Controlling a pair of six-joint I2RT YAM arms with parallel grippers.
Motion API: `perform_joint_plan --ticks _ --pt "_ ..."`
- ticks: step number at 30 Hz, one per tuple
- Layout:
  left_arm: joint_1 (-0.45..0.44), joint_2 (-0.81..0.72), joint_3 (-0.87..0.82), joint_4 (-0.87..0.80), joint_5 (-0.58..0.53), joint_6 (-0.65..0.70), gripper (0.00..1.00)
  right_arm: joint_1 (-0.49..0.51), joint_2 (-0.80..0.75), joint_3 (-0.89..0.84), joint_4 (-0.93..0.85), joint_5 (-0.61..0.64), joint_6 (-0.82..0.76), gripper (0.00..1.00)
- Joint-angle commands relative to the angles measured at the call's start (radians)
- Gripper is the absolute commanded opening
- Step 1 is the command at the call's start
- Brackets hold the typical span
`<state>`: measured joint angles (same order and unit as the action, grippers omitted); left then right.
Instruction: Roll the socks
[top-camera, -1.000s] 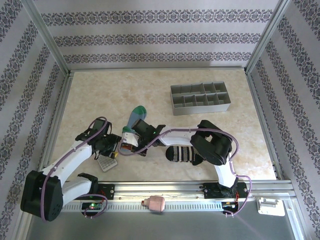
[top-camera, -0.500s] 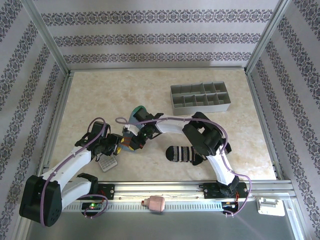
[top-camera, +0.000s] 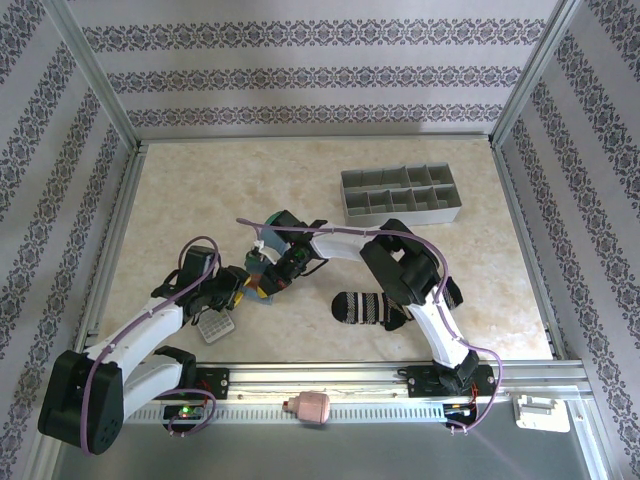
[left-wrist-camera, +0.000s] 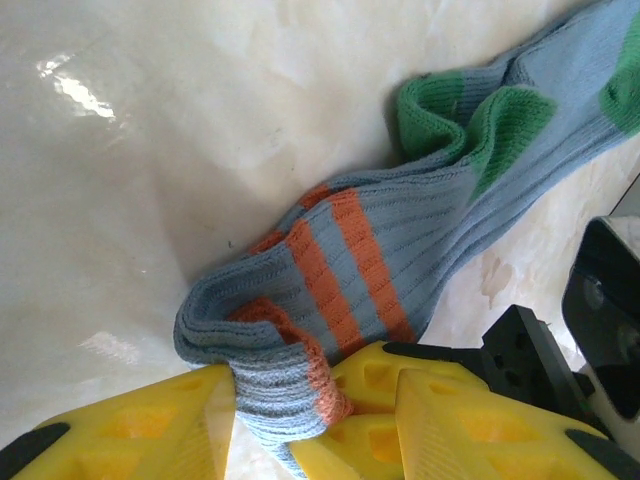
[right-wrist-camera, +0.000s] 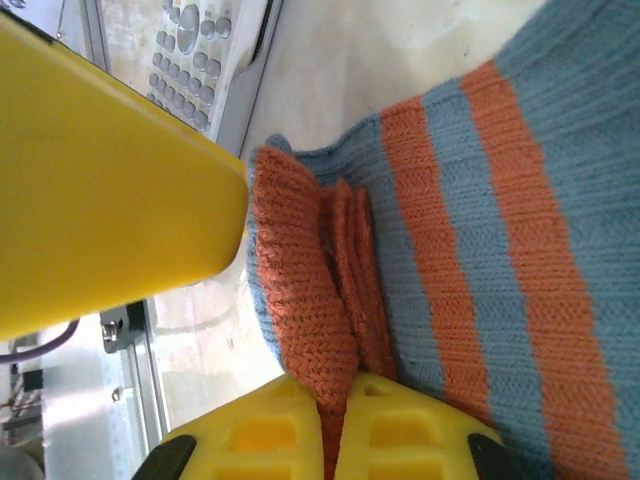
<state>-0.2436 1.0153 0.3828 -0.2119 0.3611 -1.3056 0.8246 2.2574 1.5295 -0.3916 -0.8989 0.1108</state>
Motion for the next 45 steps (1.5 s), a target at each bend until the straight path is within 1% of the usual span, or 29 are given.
perform_joint_plan --ticks 1,4,5,8,10,13,20,22,25,26,27,29,30,31,32,33,36,37,38,40,41,42,43,44,45 --pt "-0.017 -0.014 -0.016 0.009 -0.025 0.049 0.46 -0.015 0.086 -0.010 -0.098 0.069 0.042 0.00" --pt "-0.024 -0.049 -0.028 -0.005 -0.051 0.036 0.52 -0.023 0.101 0.001 -0.107 0.063 0.059 0.00" --pt "-0.024 -0.054 -0.032 -0.004 -0.054 0.030 0.52 -0.025 0.105 0.003 -0.108 0.064 0.073 0.00" --pt "-0.027 -0.045 -0.036 -0.004 -0.059 0.012 0.53 -0.035 0.122 0.016 -0.118 0.045 0.091 0.00" --pt "-0.029 -0.028 -0.052 0.041 -0.053 -0.006 0.53 -0.035 0.127 0.021 -0.119 0.038 0.094 0.00" --pt "-0.029 0.019 -0.071 0.135 -0.042 -0.035 0.52 -0.038 0.133 0.027 -0.122 0.033 0.101 0.00" --pt "-0.045 0.136 -0.043 0.182 -0.058 -0.039 0.49 -0.052 0.154 0.038 -0.118 0.005 0.152 0.00" --pt "-0.046 0.176 -0.043 0.198 -0.067 -0.043 0.43 -0.053 0.149 0.036 -0.111 0.004 0.151 0.00" --pt "-0.046 0.223 -0.044 0.191 -0.084 -0.076 0.29 -0.051 0.142 0.031 -0.105 0.005 0.142 0.00" --pt "-0.047 0.234 -0.042 0.184 -0.086 -0.084 0.26 -0.050 0.138 0.032 -0.106 0.009 0.133 0.00" --pt "-0.047 0.246 -0.037 0.172 -0.084 -0.089 0.22 -0.048 0.134 0.030 -0.107 0.013 0.123 0.00" --pt "-0.048 0.261 -0.015 0.126 -0.084 -0.093 0.19 -0.044 0.125 0.027 -0.111 0.019 0.099 0.00" --pt "-0.051 0.265 -0.004 0.102 -0.083 -0.092 0.15 -0.042 0.120 0.026 -0.116 0.025 0.086 0.00" --pt "-0.051 0.268 0.009 0.077 -0.084 -0.090 0.10 -0.039 0.112 0.025 -0.120 0.037 0.071 0.02" --pt "-0.051 0.270 0.020 0.052 -0.084 -0.092 0.07 -0.036 0.102 0.023 -0.122 0.047 0.055 0.06" --pt "-0.050 0.274 0.034 0.022 -0.082 -0.093 0.01 -0.032 0.084 0.015 -0.120 0.063 0.032 0.12" --pt "-0.050 0.299 0.088 -0.096 -0.065 -0.092 0.00 -0.020 -0.026 -0.067 -0.039 0.137 -0.055 0.31" --pt "-0.051 0.314 0.107 -0.136 -0.050 -0.089 0.00 -0.014 -0.089 -0.126 0.027 0.172 -0.087 0.36" --pt "-0.051 0.332 0.128 -0.182 -0.040 -0.086 0.00 -0.008 -0.133 -0.182 0.098 0.195 -0.109 0.38" --pt "-0.050 0.376 0.175 -0.271 -0.019 -0.067 0.00 0.012 -0.306 -0.378 0.337 0.305 -0.179 0.43" --pt "-0.052 0.391 0.192 -0.298 -0.016 -0.062 0.00 0.027 -0.383 -0.479 0.454 0.382 -0.226 0.48" --pt "-0.052 0.397 0.203 -0.309 -0.016 -0.063 0.00 0.048 -0.449 -0.568 0.536 0.462 -0.270 0.53" --pt "-0.052 0.401 0.212 -0.319 -0.019 -0.063 0.00 0.073 -0.504 -0.637 0.633 0.559 -0.327 0.62" --pt "-0.052 0.403 0.223 -0.329 -0.022 -0.066 0.00 0.102 -0.533 -0.682 0.694 0.638 -0.385 0.68" --pt "-0.054 0.407 0.231 -0.336 -0.023 -0.067 0.00 0.127 -0.551 -0.694 0.698 0.697 -0.451 0.69"
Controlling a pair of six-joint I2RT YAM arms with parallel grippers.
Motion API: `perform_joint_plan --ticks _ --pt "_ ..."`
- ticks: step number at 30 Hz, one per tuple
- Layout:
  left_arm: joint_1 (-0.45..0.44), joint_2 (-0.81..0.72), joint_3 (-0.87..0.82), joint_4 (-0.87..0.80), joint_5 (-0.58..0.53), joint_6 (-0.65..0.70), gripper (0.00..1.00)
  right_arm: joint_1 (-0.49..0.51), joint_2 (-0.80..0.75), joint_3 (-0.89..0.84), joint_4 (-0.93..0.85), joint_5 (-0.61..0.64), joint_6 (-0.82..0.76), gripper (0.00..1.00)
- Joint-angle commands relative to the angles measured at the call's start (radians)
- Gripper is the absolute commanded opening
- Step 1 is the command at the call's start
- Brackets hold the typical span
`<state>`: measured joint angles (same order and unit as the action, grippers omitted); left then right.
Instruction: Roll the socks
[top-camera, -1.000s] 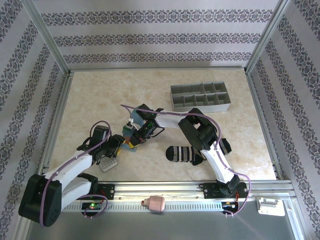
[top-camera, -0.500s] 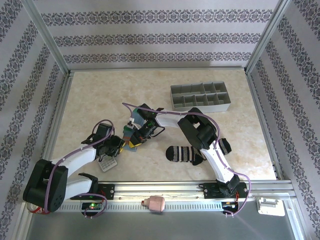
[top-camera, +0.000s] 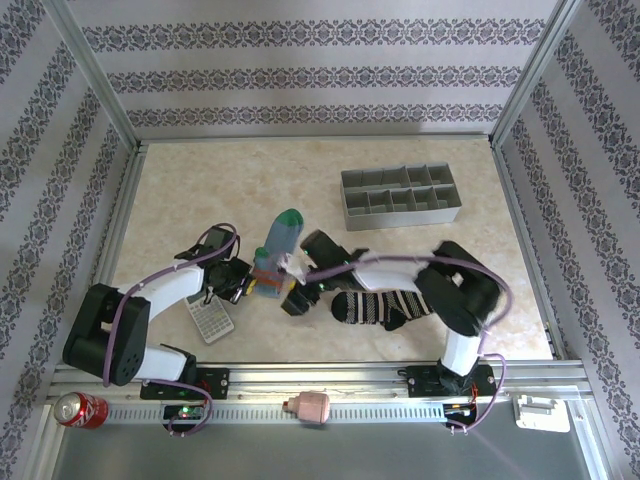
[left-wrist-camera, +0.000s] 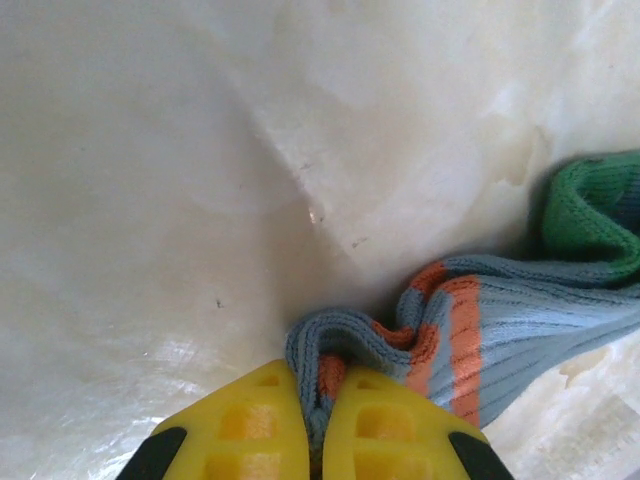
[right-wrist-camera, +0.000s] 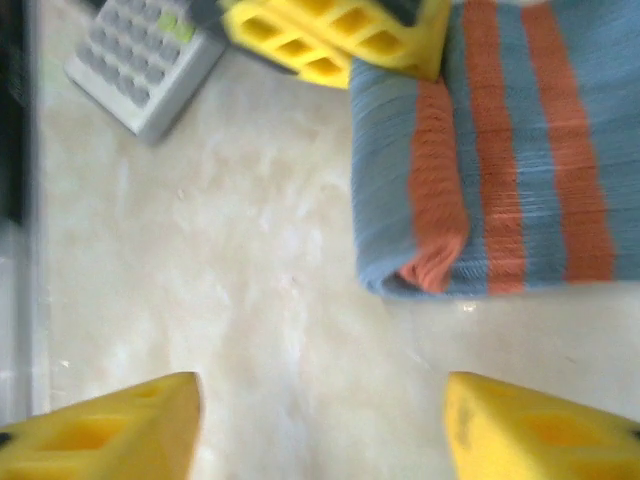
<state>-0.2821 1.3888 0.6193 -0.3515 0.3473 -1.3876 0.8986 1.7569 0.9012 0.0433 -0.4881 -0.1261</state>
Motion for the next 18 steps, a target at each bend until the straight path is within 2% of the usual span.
perform_joint_plan --ticks 1,7,11,14,16,18 --pt "-0.014 0.044 0.007 -0.203 -0.006 0.015 0.00 0.083 -0.055 -0.063 0.244 0.350 -0.271 0.70" --pt "-0.016 0.102 0.080 -0.258 0.008 0.058 0.00 0.237 0.035 0.000 0.236 0.695 -0.564 0.69" --pt "-0.015 0.112 0.097 -0.263 0.006 0.064 0.00 0.276 0.133 0.076 0.218 0.773 -0.683 0.68" --pt "-0.016 0.115 0.106 -0.270 0.007 0.071 0.00 0.274 0.199 0.130 0.197 0.832 -0.692 0.63" --pt "-0.016 0.113 0.110 -0.275 0.007 0.075 0.00 0.266 0.223 0.153 0.173 0.847 -0.675 0.53" --pt "-0.016 0.109 0.113 -0.283 -0.001 0.080 0.00 0.259 0.232 0.160 0.143 0.839 -0.662 0.32"
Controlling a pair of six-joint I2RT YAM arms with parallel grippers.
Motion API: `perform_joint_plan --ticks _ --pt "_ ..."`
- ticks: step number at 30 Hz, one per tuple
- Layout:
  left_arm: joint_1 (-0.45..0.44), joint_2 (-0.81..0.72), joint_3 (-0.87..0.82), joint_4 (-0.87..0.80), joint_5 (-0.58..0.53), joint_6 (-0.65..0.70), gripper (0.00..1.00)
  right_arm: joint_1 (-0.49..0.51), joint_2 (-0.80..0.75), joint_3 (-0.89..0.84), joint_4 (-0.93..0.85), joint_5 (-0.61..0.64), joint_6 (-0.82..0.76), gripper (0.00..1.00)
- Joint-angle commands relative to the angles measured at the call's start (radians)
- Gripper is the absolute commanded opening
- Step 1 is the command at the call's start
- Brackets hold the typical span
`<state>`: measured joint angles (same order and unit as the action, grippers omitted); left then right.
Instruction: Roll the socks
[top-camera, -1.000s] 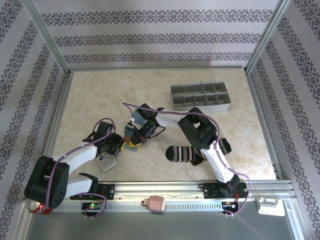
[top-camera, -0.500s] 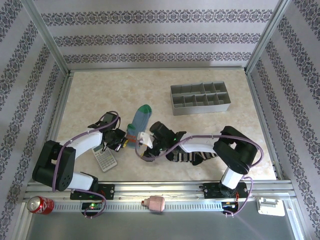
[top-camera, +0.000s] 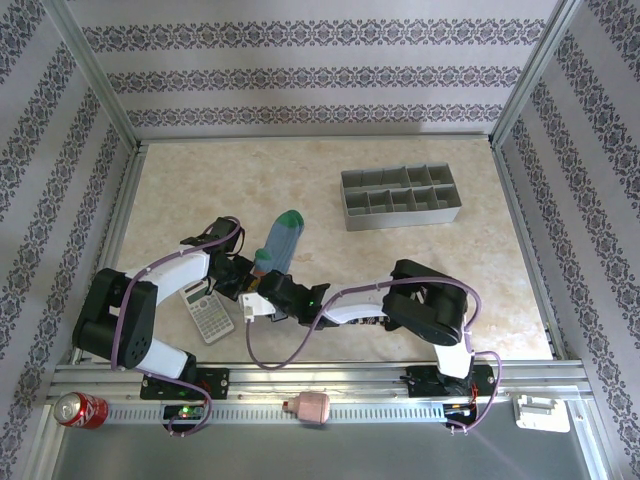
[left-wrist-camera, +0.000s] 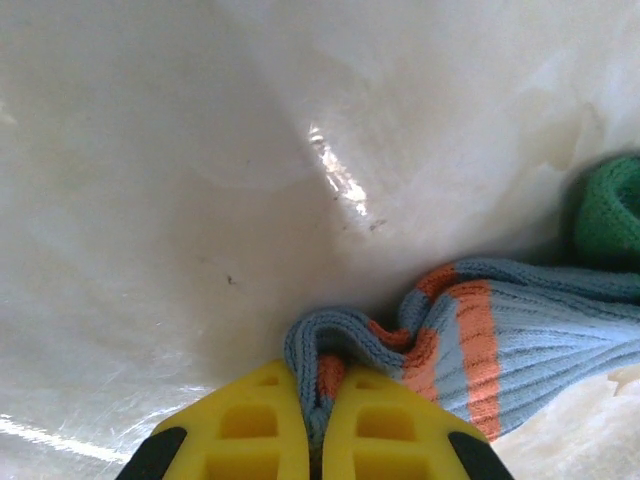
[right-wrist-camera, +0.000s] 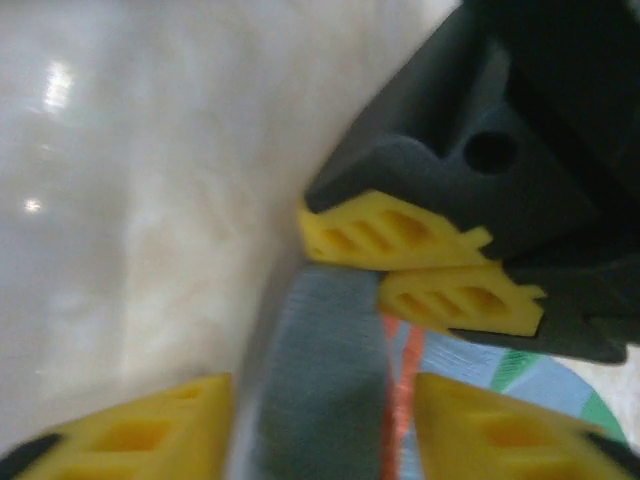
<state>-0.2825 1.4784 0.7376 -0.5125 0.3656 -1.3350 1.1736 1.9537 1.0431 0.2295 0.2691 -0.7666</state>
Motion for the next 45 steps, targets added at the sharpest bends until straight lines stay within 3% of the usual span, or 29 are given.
perform_joint_plan --ticks 1,6,8,12,14,16,22,29,33,45 --pt "-0.016 0.015 -0.003 -0.122 -0.020 0.029 0.00 -0.020 0.037 0.017 -0.056 0.075 -0.006 0.25" --pt "-0.016 -0.024 0.004 -0.122 -0.026 0.026 0.00 -0.029 0.044 0.006 -0.137 0.016 0.069 0.00" --pt "-0.014 -0.064 0.002 -0.126 -0.038 0.019 0.03 -0.032 0.035 0.004 -0.190 -0.056 0.114 0.00" --pt "0.001 -0.165 -0.018 -0.122 -0.058 -0.016 0.38 -0.055 0.020 0.006 -0.273 -0.219 0.212 0.00" --pt "0.018 -0.208 -0.033 -0.119 -0.066 -0.034 0.50 -0.074 0.020 0.009 -0.302 -0.297 0.265 0.00" --pt "0.042 -0.247 -0.052 -0.107 -0.069 -0.039 0.56 -0.098 0.023 0.014 -0.318 -0.375 0.315 0.00" --pt "0.100 -0.356 -0.135 -0.008 -0.060 -0.028 0.57 -0.179 0.055 0.073 -0.392 -0.591 0.441 0.00" --pt "0.082 -0.387 -0.217 0.246 0.028 -0.054 0.54 -0.243 0.103 0.126 -0.440 -0.765 0.544 0.00" --pt "0.056 -0.382 -0.251 0.298 0.040 -0.074 0.54 -0.286 0.141 0.169 -0.465 -0.858 0.615 0.00" --pt "0.019 -0.233 -0.308 0.507 0.057 -0.115 0.54 -0.333 0.273 0.377 -0.719 -0.993 0.664 0.00"
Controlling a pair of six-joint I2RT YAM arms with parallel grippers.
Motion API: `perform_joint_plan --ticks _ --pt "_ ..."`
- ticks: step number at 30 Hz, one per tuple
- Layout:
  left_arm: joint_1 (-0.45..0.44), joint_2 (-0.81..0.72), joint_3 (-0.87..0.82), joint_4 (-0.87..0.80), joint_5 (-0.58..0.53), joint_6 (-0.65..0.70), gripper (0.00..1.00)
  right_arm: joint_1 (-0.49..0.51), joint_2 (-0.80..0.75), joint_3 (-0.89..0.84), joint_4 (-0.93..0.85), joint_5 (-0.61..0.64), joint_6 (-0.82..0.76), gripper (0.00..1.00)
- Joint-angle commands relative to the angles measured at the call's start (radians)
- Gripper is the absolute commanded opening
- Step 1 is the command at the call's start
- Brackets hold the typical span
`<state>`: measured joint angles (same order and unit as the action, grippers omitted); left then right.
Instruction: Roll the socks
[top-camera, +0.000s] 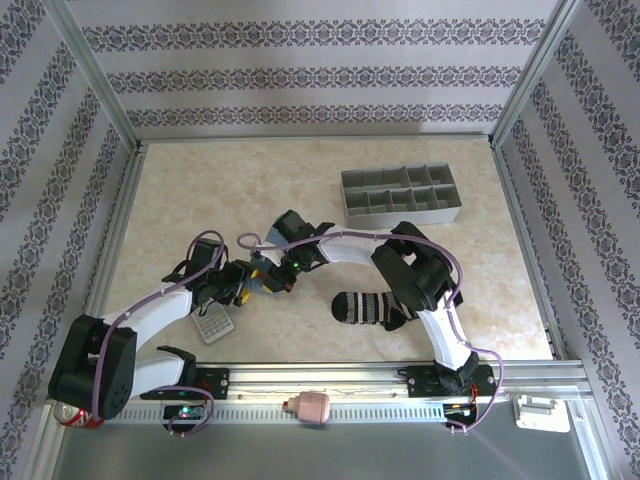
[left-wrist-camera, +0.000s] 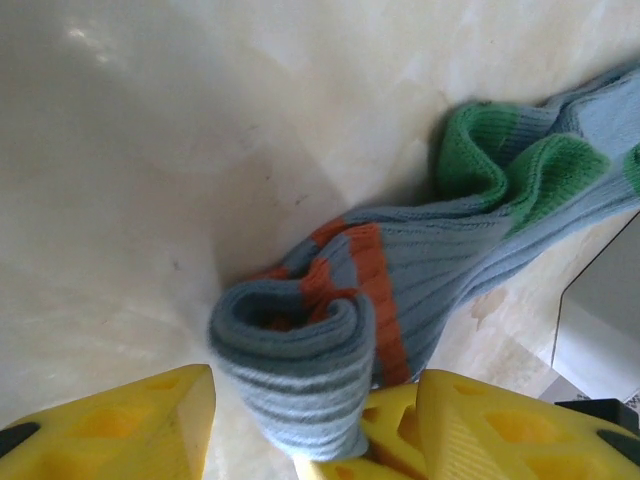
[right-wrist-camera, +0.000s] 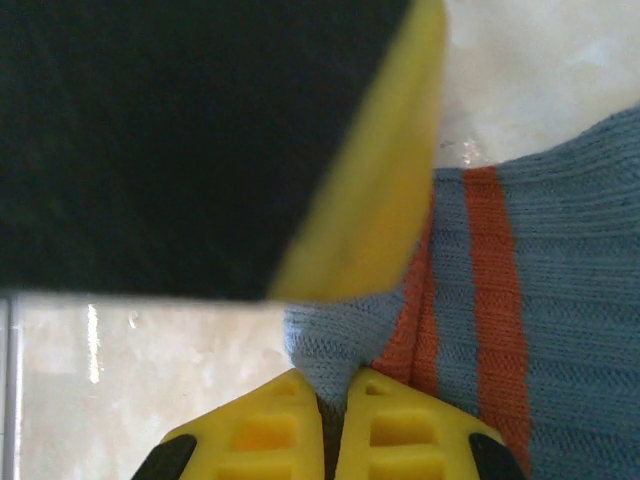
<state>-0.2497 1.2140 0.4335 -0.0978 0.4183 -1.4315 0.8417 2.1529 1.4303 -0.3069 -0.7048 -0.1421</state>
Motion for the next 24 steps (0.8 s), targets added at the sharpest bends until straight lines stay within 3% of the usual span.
perform_joint_plan --ticks 1,9,13,20,21,24 --pt "-0.016 0.046 -0.003 0.094 0.004 -0.018 0.53 -0.007 0.081 -0.006 -0.182 -0.033 0.054 0.00" --pt "-0.044 0.099 -0.020 0.088 -0.035 -0.040 0.42 -0.045 0.126 0.007 -0.165 -0.146 0.149 0.00" --pt "-0.052 0.126 0.028 -0.059 -0.058 -0.019 0.33 -0.052 0.143 0.019 -0.159 -0.184 0.180 0.00" --pt "-0.075 0.167 0.110 -0.292 -0.057 -0.018 0.00 -0.045 0.115 0.014 -0.176 -0.173 0.105 0.00" --pt "-0.078 0.173 0.126 -0.330 -0.051 -0.021 0.00 -0.041 0.099 0.006 -0.176 -0.151 0.079 0.02" --pt "-0.085 0.173 0.169 -0.440 -0.044 -0.023 0.00 -0.027 -0.015 -0.083 -0.087 -0.050 0.001 0.27"
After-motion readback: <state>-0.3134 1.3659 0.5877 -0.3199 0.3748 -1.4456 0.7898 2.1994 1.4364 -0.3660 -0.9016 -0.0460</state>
